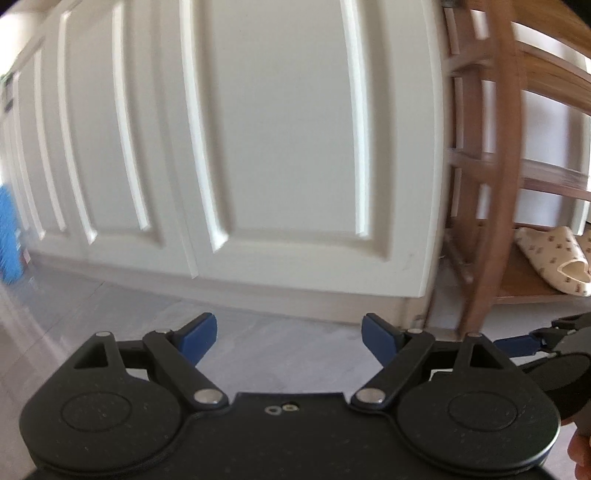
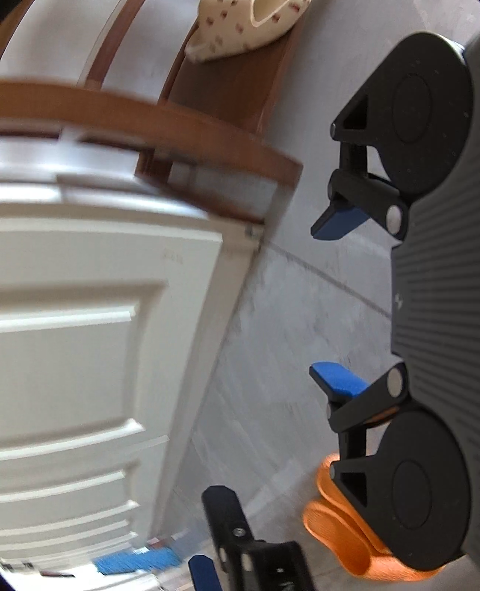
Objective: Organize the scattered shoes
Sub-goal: 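Move the right gripper down toward the orange slides on the floor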
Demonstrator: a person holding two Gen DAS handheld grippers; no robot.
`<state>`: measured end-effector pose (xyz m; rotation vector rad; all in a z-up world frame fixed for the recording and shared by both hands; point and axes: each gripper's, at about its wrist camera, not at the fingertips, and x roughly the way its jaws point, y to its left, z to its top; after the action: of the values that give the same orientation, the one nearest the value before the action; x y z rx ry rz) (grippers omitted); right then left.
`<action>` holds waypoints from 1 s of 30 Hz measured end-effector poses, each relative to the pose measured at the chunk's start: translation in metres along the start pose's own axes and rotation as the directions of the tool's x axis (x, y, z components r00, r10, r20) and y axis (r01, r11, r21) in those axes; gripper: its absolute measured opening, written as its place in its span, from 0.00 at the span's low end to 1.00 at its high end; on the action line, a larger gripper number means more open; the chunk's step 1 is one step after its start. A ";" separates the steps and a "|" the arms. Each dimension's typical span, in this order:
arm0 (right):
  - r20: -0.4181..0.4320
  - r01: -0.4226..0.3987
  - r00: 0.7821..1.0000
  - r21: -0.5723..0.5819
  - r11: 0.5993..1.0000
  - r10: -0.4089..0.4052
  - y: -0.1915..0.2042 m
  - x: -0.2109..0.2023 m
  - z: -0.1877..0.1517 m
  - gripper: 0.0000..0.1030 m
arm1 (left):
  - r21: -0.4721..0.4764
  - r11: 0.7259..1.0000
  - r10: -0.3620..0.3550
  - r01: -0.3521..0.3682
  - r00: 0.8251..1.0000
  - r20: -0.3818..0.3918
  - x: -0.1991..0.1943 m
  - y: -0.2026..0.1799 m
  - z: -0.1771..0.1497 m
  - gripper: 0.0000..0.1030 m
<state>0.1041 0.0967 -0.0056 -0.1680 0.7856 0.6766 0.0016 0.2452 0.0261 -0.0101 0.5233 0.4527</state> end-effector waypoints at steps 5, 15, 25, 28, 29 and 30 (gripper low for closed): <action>-0.018 -0.036 0.999 -0.051 0.998 0.035 0.033 0.008 0.000 0.74 | -0.023 0.998 0.059 -0.059 0.998 -0.021 -0.004 0.031 -0.008 0.83; -0.069 -0.120 0.991 -0.129 0.984 0.111 0.090 0.022 -0.006 0.74 | -0.072 0.987 0.138 -0.143 0.988 -0.072 -0.009 0.081 -0.026 0.84; -0.033 -0.220 0.975 0.041 0.975 0.221 0.083 0.022 -0.010 0.91 | -0.133 0.980 0.137 -0.145 0.988 -0.067 -0.006 0.086 -0.024 0.84; -0.021 -0.220 0.975 0.051 0.974 0.222 0.080 0.020 -0.013 0.91 | -0.134 0.981 0.131 -0.138 0.989 -0.062 -0.007 0.082 -0.023 0.84; -0.021 -0.223 0.974 0.059 0.973 0.225 0.078 0.020 -0.013 0.91 | -0.135 0.981 0.129 -0.136 0.990 -0.062 -0.007 0.081 -0.023 0.84; -0.027 -0.221 0.974 0.065 0.973 0.223 0.078 0.021 -0.013 0.92 | -0.136 0.982 0.127 -0.134 0.990 -0.062 -0.007 0.080 -0.023 0.84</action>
<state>0.0587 0.1624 -0.0215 -0.0354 0.8648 0.8616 -0.0483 0.3114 0.0173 -0.1230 0.5457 0.6185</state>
